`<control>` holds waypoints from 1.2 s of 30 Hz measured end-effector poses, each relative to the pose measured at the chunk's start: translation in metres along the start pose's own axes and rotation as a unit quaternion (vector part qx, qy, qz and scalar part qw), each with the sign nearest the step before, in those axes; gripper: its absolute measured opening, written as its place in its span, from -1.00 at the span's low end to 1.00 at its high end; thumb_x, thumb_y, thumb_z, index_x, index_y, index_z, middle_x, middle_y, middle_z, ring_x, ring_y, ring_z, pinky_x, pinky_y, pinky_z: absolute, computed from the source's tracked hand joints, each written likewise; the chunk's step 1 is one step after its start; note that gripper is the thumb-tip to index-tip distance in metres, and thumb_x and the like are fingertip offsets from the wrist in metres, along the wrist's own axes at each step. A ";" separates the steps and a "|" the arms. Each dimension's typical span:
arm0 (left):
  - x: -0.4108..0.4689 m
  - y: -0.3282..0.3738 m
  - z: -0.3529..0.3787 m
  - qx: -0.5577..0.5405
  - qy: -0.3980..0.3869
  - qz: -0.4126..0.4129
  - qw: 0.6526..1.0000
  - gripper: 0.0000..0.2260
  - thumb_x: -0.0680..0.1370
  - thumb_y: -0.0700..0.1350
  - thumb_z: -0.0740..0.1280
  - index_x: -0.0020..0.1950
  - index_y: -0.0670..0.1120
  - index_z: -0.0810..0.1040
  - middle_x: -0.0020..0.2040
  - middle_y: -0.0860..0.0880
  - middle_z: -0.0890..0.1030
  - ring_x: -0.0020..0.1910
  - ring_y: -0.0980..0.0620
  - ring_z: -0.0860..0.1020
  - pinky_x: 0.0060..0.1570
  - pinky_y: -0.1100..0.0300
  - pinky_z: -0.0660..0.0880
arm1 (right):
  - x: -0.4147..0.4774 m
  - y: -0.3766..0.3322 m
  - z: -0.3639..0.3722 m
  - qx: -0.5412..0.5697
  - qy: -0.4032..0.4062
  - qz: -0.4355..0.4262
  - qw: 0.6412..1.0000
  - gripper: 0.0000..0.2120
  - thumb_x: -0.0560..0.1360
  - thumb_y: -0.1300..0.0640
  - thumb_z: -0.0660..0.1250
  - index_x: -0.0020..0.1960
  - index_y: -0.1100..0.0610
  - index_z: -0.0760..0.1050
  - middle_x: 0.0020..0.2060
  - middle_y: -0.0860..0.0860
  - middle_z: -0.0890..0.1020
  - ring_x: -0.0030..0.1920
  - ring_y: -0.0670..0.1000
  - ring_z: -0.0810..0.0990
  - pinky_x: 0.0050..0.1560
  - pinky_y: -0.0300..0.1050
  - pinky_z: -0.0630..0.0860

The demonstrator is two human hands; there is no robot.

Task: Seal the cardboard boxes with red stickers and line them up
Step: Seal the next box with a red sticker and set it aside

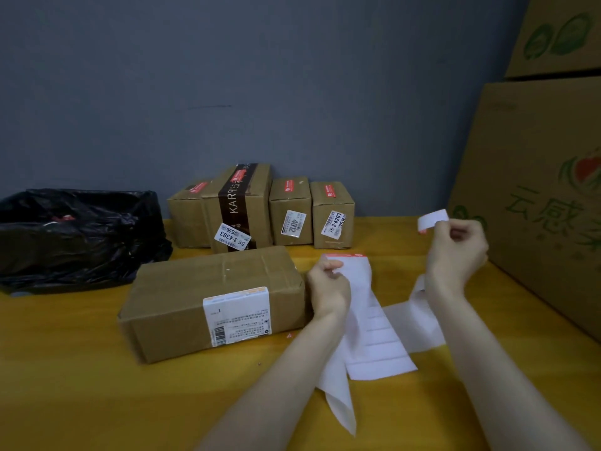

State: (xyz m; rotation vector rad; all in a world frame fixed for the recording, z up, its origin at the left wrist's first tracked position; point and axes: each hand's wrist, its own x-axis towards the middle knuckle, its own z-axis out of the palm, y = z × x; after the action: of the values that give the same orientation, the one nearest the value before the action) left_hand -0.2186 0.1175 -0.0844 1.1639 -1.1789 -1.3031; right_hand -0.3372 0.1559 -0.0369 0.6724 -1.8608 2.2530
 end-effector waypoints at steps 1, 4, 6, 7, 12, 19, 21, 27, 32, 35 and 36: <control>-0.003 0.001 0.000 0.030 -0.004 0.027 0.999 -0.74 0.53 -0.39 0.14 -0.12 -0.04 0.46 0.21 -0.10 0.42 0.25 -0.07 0.43 0.20 0.20 0.40 | -0.003 -0.002 0.001 -0.004 -0.011 -0.030 0.999 -0.94 0.45 0.27 0.23 -0.14 0.20 0.48 -0.35 -0.12 0.46 -0.34 -0.15 0.42 -0.29 -0.35 0.35; -0.017 0.015 0.001 0.079 -0.006 0.151 0.985 -0.85 0.55 -0.27 0.25 0.09 -0.12 0.52 0.22 -0.05 0.38 0.25 0.03 0.37 0.28 0.26 0.30 | -0.016 -0.005 0.006 -0.033 -0.055 -0.159 0.985 -0.92 0.44 0.23 0.26 -0.23 0.19 0.44 -0.35 -0.02 0.50 -0.30 -0.03 0.44 -0.26 -0.21 0.34; -0.027 0.036 0.004 -0.001 -0.027 0.197 0.980 -0.85 0.56 -0.23 0.27 0.12 -0.17 0.52 0.09 -0.04 0.52 0.07 0.14 0.49 0.14 0.29 0.43 | -0.023 -0.006 0.011 -0.079 -0.072 -0.259 0.960 -0.89 0.43 0.23 0.28 -0.26 0.21 0.43 -0.35 0.04 0.50 -0.28 0.01 0.42 -0.27 -0.18 0.29; -0.033 0.051 0.004 -0.060 -0.045 0.187 0.980 -0.85 0.56 -0.22 0.28 0.12 -0.19 0.51 0.00 -0.02 0.56 -0.05 0.22 0.52 0.02 0.37 0.46 | -0.028 -0.009 0.013 -0.100 -0.072 -0.302 0.945 -0.87 0.43 0.22 0.29 -0.28 0.21 0.42 -0.36 0.05 0.49 -0.28 0.00 0.40 -0.28 -0.21 0.24; -0.050 0.095 -0.004 -0.234 -0.096 0.091 0.963 -0.79 0.49 -0.23 0.39 0.08 -0.18 0.45 -0.10 -0.07 0.55 -0.14 0.07 0.54 -0.17 0.39 0.48 | -0.045 -0.028 0.019 -0.103 -0.047 -0.439 0.892 -0.68 0.58 0.11 0.16 -0.31 0.21 0.39 -0.38 0.10 0.48 -0.32 0.02 0.33 -0.32 -0.15 0.28; -0.041 0.109 -0.056 -0.236 -0.039 0.125 0.963 -0.86 0.51 -0.37 0.28 -0.09 -0.14 0.46 -0.22 -0.08 0.55 -0.34 0.11 0.49 -0.36 0.37 0.44 | -0.073 -0.055 0.023 -0.076 -0.118 -0.528 0.837 -0.77 0.56 0.11 0.22 -0.15 0.17 0.59 -0.24 0.05 0.61 -0.24 0.07 0.46 -0.26 -0.08 0.33; -0.034 0.113 -0.077 -0.208 -0.022 0.147 0.967 -0.88 0.51 -0.35 0.29 -0.08 -0.14 0.47 -0.21 -0.06 0.56 -0.33 0.10 0.49 -0.34 0.36 0.46 | -0.081 -0.062 0.025 -0.054 -0.156 -0.524 0.836 -0.82 0.54 0.11 0.26 -0.08 0.16 0.61 -0.18 0.05 0.62 -0.19 0.07 0.48 -0.23 -0.05 0.37; -0.019 0.120 -0.151 -0.078 0.001 0.221 0.972 -0.87 0.48 -0.29 0.37 -0.12 -0.07 0.51 -0.12 -0.07 0.63 -0.20 0.10 0.57 -0.25 0.32 0.50 | -0.098 -0.090 0.040 0.005 -0.272 -0.307 0.912 -0.62 0.44 0.02 0.38 0.21 0.09 0.41 -0.04 -0.06 0.42 -0.12 -0.11 0.44 -0.12 -0.20 0.45; -0.015 0.116 -0.185 -0.014 -0.011 0.260 0.965 -0.82 0.43 -0.38 0.39 -0.13 -0.12 0.50 -0.13 -0.05 0.64 -0.20 0.21 0.62 -0.18 0.39 0.52 | -0.118 -0.109 0.063 0.046 -0.369 -0.162 0.914 -0.74 0.43 0.23 0.39 0.04 0.05 0.40 -0.17 -0.04 0.51 -0.22 -0.10 0.52 -0.17 -0.29 0.49; -0.009 0.112 -0.202 0.022 -0.015 0.263 0.964 -0.81 0.42 -0.37 0.41 -0.05 -0.16 0.51 -0.14 -0.06 0.64 -0.23 0.23 0.61 -0.21 0.42 0.50 | -0.124 -0.107 0.074 0.073 -0.396 -0.094 0.910 -0.82 0.43 0.30 0.38 -0.07 0.06 0.47 -0.23 -0.03 0.57 -0.16 -0.06 0.58 -0.07 -0.12 0.58; -0.007 0.111 -0.208 0.040 -0.015 0.268 0.963 -0.80 0.41 -0.36 0.42 -0.04 -0.17 0.51 -0.16 -0.05 0.63 -0.24 0.24 0.60 -0.20 0.41 0.52 | -0.126 -0.106 0.077 0.080 -0.405 -0.078 0.907 -0.82 0.43 0.29 0.40 -0.10 0.05 0.48 -0.23 -0.02 0.59 -0.15 -0.06 0.60 -0.08 -0.12 0.59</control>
State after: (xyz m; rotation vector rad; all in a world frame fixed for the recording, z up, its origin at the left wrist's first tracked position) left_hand -0.0039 0.1100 0.0125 0.7984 -1.4543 -0.8673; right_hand -0.1658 0.1269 0.0146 1.9451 -1.7815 2.1973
